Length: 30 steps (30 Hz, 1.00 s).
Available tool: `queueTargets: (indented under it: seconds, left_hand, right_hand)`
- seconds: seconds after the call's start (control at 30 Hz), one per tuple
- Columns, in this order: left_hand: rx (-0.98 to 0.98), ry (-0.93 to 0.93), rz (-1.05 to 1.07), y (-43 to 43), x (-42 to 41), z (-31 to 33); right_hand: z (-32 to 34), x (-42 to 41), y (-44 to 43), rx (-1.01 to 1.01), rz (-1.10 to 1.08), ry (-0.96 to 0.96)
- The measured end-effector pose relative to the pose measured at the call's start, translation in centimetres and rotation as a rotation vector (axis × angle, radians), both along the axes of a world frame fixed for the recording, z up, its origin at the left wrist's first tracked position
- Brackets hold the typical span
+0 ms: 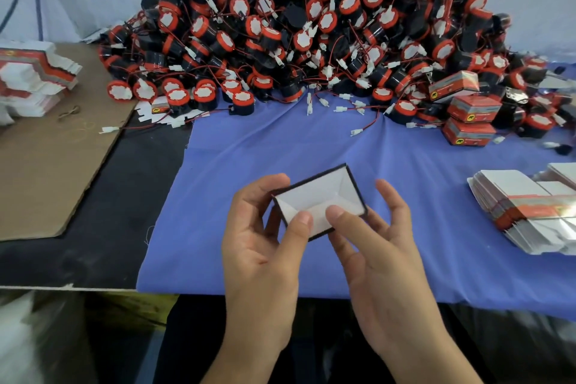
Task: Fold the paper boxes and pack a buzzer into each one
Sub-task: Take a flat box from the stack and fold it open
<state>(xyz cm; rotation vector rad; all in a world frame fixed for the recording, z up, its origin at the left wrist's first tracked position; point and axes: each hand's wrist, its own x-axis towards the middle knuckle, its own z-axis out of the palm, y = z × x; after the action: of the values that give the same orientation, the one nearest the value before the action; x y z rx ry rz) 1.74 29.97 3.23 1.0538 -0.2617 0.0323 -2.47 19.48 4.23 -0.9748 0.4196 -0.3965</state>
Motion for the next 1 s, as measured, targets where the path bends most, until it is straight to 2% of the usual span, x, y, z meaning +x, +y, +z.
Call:
queueTargets:
  seconds: [0.13,0.23,0.37,0.47,0.53,0.67,0.77,0.83,0.9,0.93,1.0]
  left_hand:
    - [0.021,0.032,0.016,-0.2,-0.2,-0.2]
    - [0.140,0.061,-0.050,0.2,-0.3,-0.5]
    - [0.300,0.046,-0.263,0.9,-0.3,-1.0]
    - [0.419,0.016,-0.304,1.4,0.2,-1.0]
    - [0.444,0.073,-0.372,1.9,0.5,-1.0]
    - [0.370,0.176,-0.511,2.0,0.8,-0.6]
    - [0.569,0.054,-0.321,1.6,1.3,-0.5]
    - [0.620,0.018,-0.273,1.6,1.8,-0.6]
    - [0.541,0.025,-0.318,1.9,2.3,-1.0]
    - [0.470,0.045,-0.329,2.0,2.6,-1.1]
    - [0.332,0.076,-0.312,2.3,3.3,-1.5]
  right_hand:
    - [-0.5,0.1,-0.1,0.124,0.088,-0.055]
    - [-1.0,0.4,-0.4,-0.033,0.071,-0.075]
    - [-1.0,0.5,-1.3,-0.202,0.075,-0.100]
    - [-0.9,0.4,-1.5,-0.309,0.108,-0.122]
    - [-0.8,0.4,-1.9,-0.434,0.106,-0.116]
    - [-1.2,0.2,-2.1,-0.691,0.082,-0.053]
    - [-2.0,0.1,-1.7,-0.996,0.163,-0.056]
    - [-2.2,0.1,-1.9,-1.100,0.256,-0.036]
    - [-2.1,0.1,-2.6,-1.215,0.308,-0.044]
    - [-2.0,0.1,-2.9,-1.364,0.278,-0.040]
    - [-2.0,0.1,-3.3,-1.602,0.087,-0.055]
